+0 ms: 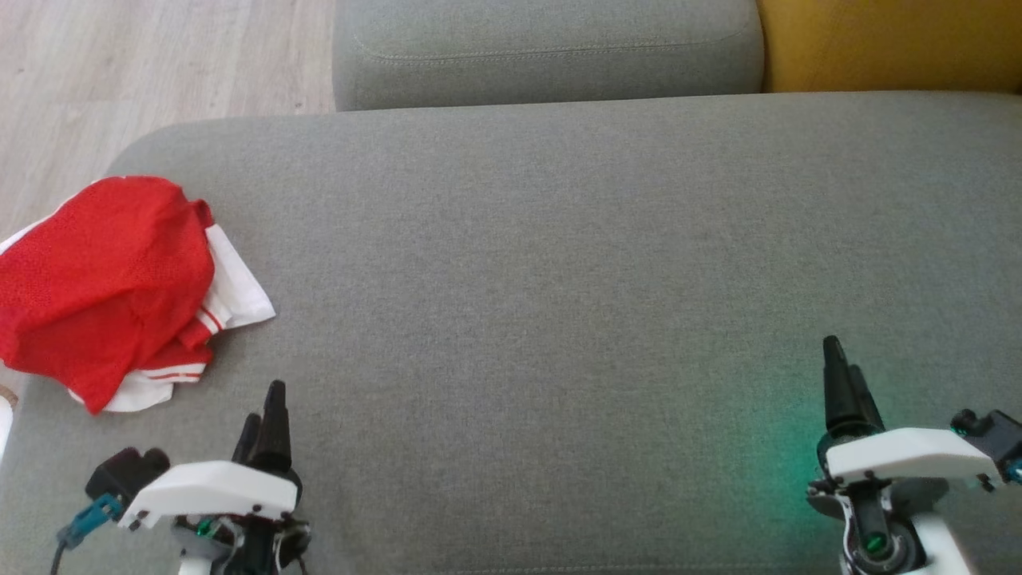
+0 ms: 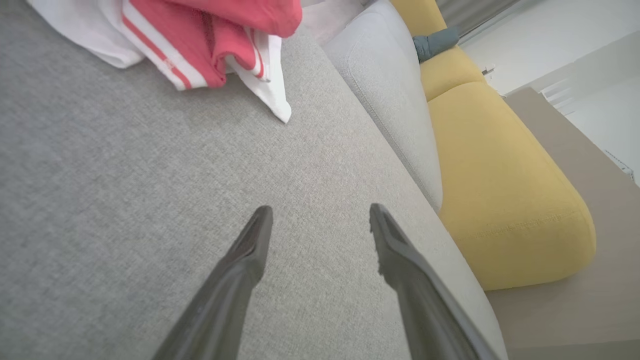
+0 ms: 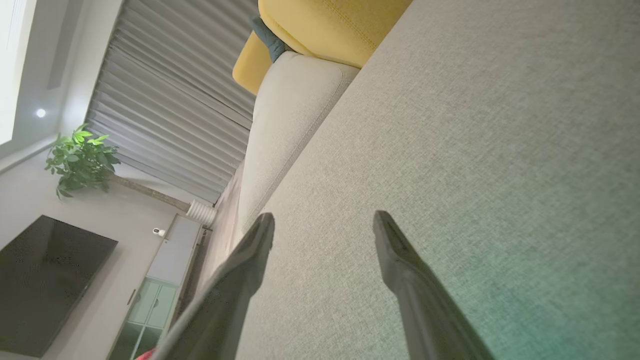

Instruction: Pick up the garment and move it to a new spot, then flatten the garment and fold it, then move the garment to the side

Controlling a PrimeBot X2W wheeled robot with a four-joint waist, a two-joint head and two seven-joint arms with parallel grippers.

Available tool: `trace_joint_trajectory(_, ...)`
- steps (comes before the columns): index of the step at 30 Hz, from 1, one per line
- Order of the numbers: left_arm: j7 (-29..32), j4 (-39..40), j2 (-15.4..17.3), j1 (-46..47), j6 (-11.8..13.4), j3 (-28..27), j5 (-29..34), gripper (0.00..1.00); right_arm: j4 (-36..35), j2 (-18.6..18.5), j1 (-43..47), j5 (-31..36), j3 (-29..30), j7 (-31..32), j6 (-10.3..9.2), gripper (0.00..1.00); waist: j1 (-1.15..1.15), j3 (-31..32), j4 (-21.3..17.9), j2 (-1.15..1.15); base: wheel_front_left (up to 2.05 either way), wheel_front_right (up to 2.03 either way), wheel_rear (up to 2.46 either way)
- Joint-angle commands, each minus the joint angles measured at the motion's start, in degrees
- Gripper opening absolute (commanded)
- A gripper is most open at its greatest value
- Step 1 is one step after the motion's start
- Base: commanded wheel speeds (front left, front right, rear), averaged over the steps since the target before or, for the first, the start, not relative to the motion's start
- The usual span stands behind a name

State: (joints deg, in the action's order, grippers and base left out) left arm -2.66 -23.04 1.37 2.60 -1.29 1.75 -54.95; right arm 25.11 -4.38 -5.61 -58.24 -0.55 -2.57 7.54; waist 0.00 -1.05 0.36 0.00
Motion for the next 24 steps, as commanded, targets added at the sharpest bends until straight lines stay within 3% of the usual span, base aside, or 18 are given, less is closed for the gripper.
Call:
trace_joint_trajectory(1, -0.82, 1.39, 0.79, 3.24, 0.51, -0.26, 2.23, 1.0, -1.25, -1.15, -3.26, 2.26, -0.99, -0.82, -0.02, 1.0, 0.0, 0.07, 0.01, 0.0, 0.0, 0.0, 0.0)
trace_joint_trajectory(24, -4.84, 1.37, 1.1, 4.31, 6.13, 1.77, 21.41, 1.0, 2.76, -2.02, -5.48, 20.82, -2.95, -4.87, -0.03, 1.0, 0.0, -0.8, -0.15, 0.0, 0.0, 0.0, 0.0)
